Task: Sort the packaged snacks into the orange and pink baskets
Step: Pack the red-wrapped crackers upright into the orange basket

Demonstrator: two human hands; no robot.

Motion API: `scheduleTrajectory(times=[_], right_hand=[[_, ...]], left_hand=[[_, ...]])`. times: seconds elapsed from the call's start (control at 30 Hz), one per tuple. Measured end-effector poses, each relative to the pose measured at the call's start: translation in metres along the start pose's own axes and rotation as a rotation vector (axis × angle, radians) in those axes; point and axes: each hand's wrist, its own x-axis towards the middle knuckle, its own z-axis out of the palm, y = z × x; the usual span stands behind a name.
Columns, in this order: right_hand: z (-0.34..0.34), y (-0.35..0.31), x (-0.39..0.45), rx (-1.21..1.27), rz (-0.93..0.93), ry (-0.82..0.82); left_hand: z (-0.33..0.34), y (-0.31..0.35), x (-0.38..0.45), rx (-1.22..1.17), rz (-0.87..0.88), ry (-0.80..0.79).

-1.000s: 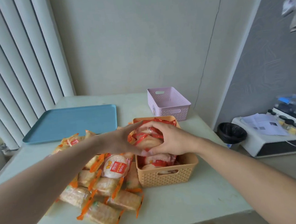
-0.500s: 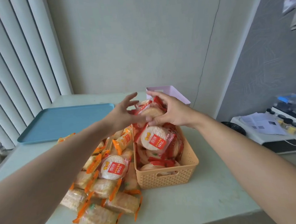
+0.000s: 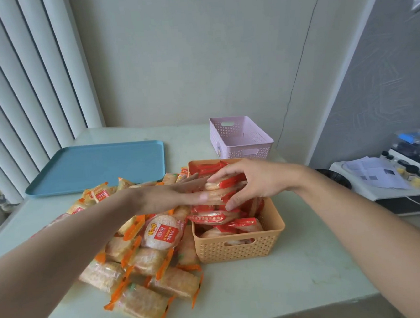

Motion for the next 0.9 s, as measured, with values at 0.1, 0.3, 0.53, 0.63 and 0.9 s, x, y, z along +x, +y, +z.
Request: scheduleTrajectory(times=[0.1,0.3,0.53,0.63,0.9], right_hand=[[-0.002,-0.008,-0.003,0.070,0.005,0.047],[0.003,-0.005,0.001,0.256,0.008,0.146],[-0.004,0.003,0.005,0.633,0.078,0.269],[-0.010,0.005,0.009,0.867,0.199,0.208],[-0.016,0.011,0.009,0.858,0.188,0.276]], left_hand=[[0.003,-0.004,0.006,-0.010,0.027,0.122],[-0.004,-0.008,0.014,-0.177,0.134,0.292],[-0.017,-0.010,0.023,-0.375,0.177,0.456],[-0.020,-0.011,0.029,-0.404,0.212,0.432],[-0.018,0.000,0.032,-0.347,0.223,0.417]])
